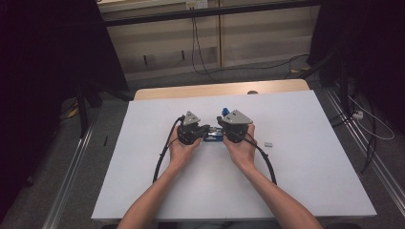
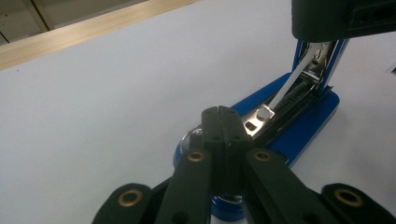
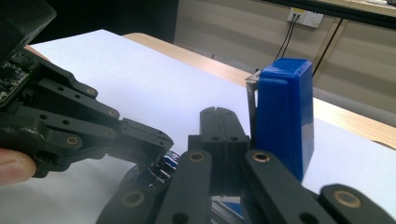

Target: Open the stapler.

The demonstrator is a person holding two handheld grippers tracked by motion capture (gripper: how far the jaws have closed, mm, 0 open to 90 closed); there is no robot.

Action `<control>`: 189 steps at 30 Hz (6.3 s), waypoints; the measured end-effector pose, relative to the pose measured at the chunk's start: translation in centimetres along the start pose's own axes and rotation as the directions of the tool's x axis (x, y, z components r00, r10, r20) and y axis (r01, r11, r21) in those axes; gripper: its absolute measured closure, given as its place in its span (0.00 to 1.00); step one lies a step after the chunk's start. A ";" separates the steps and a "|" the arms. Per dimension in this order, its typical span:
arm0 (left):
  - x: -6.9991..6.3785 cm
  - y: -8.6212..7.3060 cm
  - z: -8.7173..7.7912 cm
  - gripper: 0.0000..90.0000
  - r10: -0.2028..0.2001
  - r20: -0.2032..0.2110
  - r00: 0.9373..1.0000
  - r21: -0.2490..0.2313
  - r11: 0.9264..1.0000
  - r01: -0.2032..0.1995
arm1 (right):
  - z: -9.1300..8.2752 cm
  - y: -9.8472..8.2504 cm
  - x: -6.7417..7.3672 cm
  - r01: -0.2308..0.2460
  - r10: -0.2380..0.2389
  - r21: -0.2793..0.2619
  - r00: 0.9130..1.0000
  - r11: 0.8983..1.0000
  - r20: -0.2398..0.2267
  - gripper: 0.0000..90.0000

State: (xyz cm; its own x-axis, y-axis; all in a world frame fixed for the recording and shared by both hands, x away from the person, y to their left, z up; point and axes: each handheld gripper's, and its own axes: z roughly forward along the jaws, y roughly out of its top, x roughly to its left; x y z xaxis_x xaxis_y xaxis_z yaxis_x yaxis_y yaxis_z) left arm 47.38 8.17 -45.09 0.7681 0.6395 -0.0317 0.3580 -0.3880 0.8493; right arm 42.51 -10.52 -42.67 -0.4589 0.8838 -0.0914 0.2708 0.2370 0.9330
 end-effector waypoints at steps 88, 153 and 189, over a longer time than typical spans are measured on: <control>0.0 -0.1 -0.1 1.00 -0.012 -0.002 1.000 0.002 1.000 0.012 | -4.8 -3.9 -7.3 -0.062 0.055 0.072 0.994 0.995 0.089 1.00; 0.6 0.1 -6.1 0.08 -0.089 -0.048 0.995 -0.072 0.994 0.085 | -6.3 -4.0 -8.3 -0.179 0.179 -0.010 0.984 0.984 0.006 0.08; 0.0 -6.0 -15.0 0.05 -0.099 -0.196 0.976 -0.139 0.988 0.073 | -12.1 -5.9 -9.4 -0.200 0.201 -0.041 0.979 0.979 0.040 0.04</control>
State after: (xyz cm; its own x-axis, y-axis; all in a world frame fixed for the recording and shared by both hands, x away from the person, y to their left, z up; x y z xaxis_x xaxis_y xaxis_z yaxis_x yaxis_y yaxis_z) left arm 37.28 20.48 -42.26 0.6097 0.7926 -0.0117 0.3356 -0.2447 0.9096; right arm 35.01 -25.13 -43.08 -0.3611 0.9287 0.0846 0.3217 0.0389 0.9461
